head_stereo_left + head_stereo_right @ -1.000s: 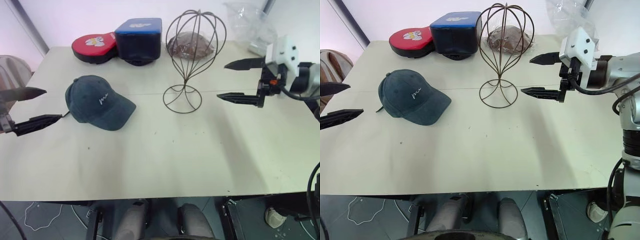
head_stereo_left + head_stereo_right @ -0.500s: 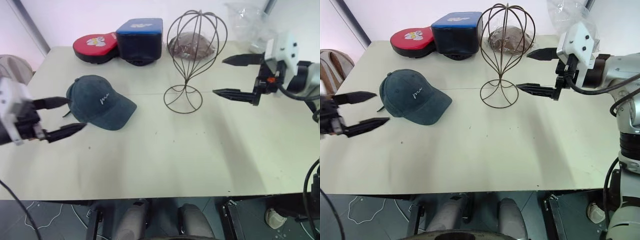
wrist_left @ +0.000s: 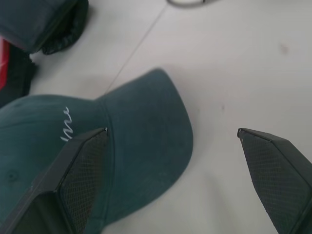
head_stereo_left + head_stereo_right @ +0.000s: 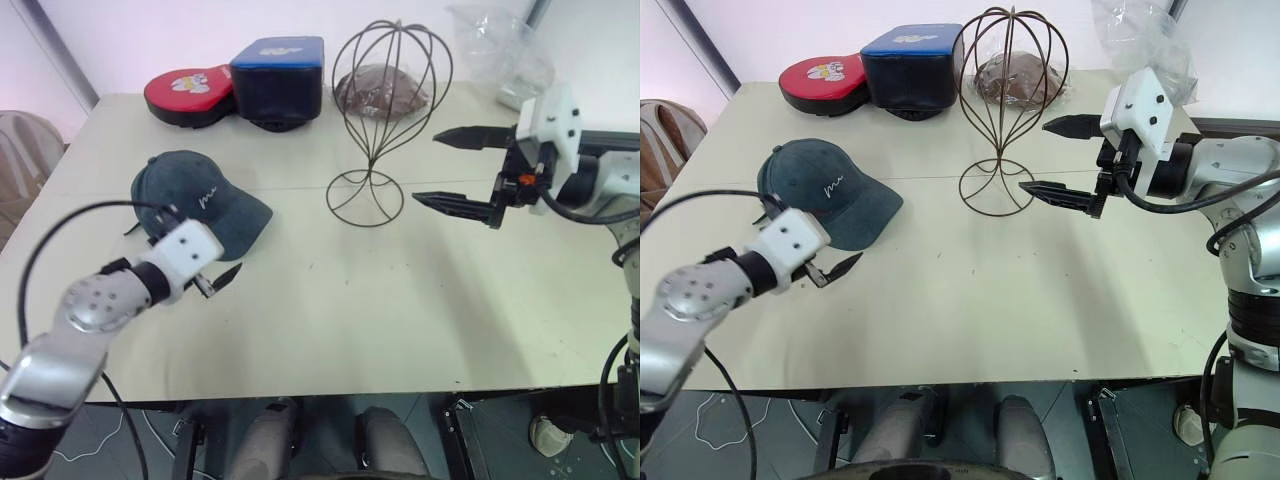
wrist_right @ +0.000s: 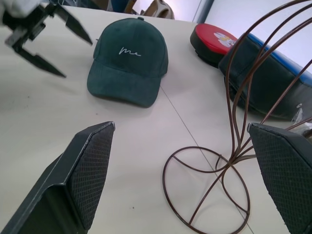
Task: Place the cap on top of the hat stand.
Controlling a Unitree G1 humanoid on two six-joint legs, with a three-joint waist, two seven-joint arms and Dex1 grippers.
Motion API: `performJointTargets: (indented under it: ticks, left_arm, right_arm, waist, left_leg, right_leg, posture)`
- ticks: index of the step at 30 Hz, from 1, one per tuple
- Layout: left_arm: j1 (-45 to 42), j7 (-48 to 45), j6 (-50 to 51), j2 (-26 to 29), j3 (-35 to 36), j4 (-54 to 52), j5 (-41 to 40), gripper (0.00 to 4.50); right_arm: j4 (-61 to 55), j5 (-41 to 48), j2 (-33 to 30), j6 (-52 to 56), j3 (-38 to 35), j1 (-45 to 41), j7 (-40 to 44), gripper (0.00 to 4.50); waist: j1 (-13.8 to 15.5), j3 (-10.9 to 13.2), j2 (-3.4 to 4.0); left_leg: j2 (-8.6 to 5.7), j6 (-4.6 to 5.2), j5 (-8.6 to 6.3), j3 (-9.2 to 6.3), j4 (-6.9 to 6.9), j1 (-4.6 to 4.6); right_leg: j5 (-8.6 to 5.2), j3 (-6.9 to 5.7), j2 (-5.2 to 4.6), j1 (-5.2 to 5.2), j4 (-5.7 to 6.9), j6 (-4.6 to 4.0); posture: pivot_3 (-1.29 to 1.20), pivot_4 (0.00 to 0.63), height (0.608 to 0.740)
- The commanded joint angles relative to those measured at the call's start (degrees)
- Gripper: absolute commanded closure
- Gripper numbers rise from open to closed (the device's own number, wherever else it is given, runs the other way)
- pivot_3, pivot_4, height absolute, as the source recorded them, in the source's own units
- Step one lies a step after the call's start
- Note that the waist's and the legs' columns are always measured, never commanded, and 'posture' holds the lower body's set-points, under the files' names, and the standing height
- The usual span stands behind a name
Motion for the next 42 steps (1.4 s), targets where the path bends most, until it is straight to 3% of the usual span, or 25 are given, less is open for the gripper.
performJointTargets:
  ticks: [1, 15, 26, 42]
  left_arm:
    - [1.08, 4.17, -3.95, 1.50, -0.21, -1.82, 9.91, 0.00]
    - [0.94, 3.71, -9.66, -5.60, -7.14, 2.05, 21.59, 0.00]
    - [-4.42, 4.62, -13.36, -11.30, -14.81, 14.10, 32.30, 0.00]
    - [-7.49, 15.11, -23.70, -17.33, -15.23, 31.57, 40.42, 0.00]
  right_arm:
    - [-2.67, 1.54, 0.42, 0.37, -2.09, 0.16, -1.47, 0.04]
    - [-3.24, 2.40, 0.60, 1.53, -0.11, -0.71, -1.97, 0.04]
    - [-3.56, 2.38, 0.21, 2.86, 1.05, -3.06, -1.57, 0.04]
    - [-5.65, 2.78, -0.69, 5.36, -0.66, -2.96, -2.91, 0.04]
  waist:
    - [0.09, 0.00, 0.00]
    - [0.12, 0.00, 0.00]
    - [0.13, -0.02, -0.02]
    - [1.44, -0.10, 0.05]
  left_leg:
    - [0.00, 0.00, 0.00, 0.00, 0.00, 0.00]
    - [-0.01, 0.00, 0.00, 0.00, 0.02, 0.00]
    - [-0.03, 0.01, 0.00, -0.02, 0.05, 0.00]
    - [-0.06, 0.05, -0.04, -0.14, 0.54, 0.03]
  right_leg:
    - [0.00, 0.00, 0.00, -0.01, 0.00, 0.00]
    - [0.00, -0.03, -0.01, 0.02, 0.00, 0.00]
    - [0.01, -0.07, -0.01, 0.04, 0.00, 0.03]
    - [0.06, -0.15, -0.01, 0.19, 0.19, 0.12]
  posture:
    - [0.00, 0.150, 0.740]
    - [0.00, 0.150, 0.740]
    - [0.00, 0.150, 0.740]
    - [0.00, 0.150, 0.740]
